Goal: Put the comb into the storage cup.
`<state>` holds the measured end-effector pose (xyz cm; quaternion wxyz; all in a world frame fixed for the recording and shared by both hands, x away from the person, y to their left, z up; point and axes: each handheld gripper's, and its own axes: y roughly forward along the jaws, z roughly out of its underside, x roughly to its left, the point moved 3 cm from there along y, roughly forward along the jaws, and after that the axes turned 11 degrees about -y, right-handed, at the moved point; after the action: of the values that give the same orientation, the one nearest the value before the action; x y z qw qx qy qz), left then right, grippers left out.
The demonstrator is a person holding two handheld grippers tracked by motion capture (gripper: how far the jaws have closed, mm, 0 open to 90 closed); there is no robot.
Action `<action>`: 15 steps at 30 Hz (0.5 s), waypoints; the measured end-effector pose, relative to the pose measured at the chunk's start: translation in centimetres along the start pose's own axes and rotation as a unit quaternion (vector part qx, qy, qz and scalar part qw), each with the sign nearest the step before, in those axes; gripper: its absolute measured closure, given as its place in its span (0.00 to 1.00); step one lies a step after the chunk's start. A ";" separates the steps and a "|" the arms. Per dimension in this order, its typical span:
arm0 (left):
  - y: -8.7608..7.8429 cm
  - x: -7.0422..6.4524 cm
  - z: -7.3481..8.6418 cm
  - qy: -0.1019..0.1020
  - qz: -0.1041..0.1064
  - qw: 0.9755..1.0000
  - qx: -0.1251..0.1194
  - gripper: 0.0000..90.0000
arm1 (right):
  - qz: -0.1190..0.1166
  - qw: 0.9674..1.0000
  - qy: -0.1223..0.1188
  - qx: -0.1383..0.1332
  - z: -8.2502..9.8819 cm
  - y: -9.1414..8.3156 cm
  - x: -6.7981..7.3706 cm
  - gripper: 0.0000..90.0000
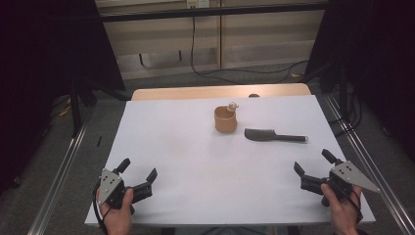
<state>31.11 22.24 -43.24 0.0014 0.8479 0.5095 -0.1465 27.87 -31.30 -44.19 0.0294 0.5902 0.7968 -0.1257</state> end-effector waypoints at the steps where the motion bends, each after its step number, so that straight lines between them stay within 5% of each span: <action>1: 0.0 0.0 0.0 0.001 0.000 1.000 0.000 0.02 | 0.000 1.000 0.001 0.000 0.0 0.0 0.0 0.00; 15: 0.3 -0.3 0.1 0.003 0.008 1.000 0.007 0.02 | -0.018 1.000 -0.006 -0.004 0.0 0.1 0.2 0.00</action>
<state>31.17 21.83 -43.25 -0.0047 0.8525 0.5016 -0.1471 27.87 -31.13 -44.27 0.0338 0.5747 0.8078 -0.1264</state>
